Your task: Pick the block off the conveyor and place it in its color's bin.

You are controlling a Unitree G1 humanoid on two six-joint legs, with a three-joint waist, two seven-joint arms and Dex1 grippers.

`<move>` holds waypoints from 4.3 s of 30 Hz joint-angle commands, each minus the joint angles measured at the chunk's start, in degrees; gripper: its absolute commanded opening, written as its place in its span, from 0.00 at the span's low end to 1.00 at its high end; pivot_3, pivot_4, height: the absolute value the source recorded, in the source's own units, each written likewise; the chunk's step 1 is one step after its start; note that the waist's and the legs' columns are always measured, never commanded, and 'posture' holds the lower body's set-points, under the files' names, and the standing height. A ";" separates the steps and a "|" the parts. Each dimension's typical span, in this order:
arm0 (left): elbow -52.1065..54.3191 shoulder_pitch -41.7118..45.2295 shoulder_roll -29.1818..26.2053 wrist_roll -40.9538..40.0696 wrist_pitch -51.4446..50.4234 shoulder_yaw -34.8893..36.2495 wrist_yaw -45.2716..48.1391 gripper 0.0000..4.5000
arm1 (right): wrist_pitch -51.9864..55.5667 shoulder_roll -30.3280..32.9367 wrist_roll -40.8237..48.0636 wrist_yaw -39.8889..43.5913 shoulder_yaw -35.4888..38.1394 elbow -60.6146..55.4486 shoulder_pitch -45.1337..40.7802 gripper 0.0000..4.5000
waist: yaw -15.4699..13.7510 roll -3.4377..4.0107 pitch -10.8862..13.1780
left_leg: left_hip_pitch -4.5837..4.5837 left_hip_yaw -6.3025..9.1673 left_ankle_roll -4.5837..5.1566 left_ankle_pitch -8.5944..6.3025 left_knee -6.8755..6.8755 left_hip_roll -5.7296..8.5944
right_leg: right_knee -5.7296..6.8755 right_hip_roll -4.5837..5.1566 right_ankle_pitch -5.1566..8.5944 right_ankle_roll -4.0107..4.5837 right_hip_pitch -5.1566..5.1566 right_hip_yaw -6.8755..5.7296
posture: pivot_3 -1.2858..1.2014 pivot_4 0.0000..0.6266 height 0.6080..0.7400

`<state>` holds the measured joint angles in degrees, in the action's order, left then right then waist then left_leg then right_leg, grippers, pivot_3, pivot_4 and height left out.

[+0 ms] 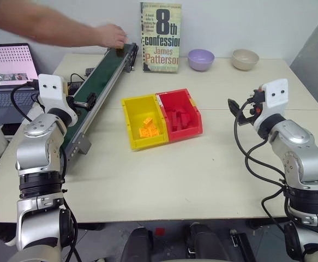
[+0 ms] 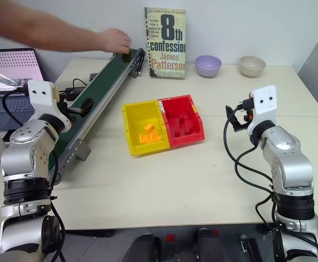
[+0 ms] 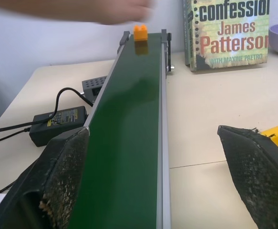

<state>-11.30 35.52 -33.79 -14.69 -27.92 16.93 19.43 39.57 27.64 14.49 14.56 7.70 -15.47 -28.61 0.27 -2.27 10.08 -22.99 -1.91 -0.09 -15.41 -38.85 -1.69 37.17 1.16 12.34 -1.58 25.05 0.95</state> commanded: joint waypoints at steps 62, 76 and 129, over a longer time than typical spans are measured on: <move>-4.99 -2.27 -2.24 -3.34 0.87 4.84 1.42 1.00 | 5.53 6.07 25.15 31.82 -7.71 -11.94 -8.59 1.00 | 0.01 -0.02 -0.01 | 0.01 0.04 0.00 0.00 -0.01 -0.03 | 0.00 0.04 0.00 0.00 -0.02 -0.08 | 0.52 0.24 1.00; -8.35 -1.11 -2.98 -2.02 2.18 4.12 1.01 0.96 | 6.62 6.42 26.83 30.49 -7.15 -12.55 -8.61 1.00 | -0.01 -0.02 -0.01 | 0.01 0.05 0.00 0.00 -0.01 -0.04 | 0.00 0.04 0.00 0.00 -0.02 -0.08 | 0.52 0.24 1.00; -13.99 15.64 1.55 1.80 7.74 -17.06 27.78 1.00 | 15.81 12.74 24.41 14.98 -4.14 -26.28 2.54 1.00 | 0.57 -0.05 -0.03 | -0.03 0.02 0.00 0.00 -0.02 0.01 | -0.09 -0.23 0.05 0.04 -0.01 0.02 | 0.52 0.24 1.00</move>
<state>-29.19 50.40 -29.74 -12.05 -19.75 -2.57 46.01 55.86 39.34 38.35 28.43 2.09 -42.16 -24.26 0.84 -2.32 10.06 -23.01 -1.87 -0.08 -15.41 -38.87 -1.68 37.08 0.93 12.39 -1.55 25.03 0.95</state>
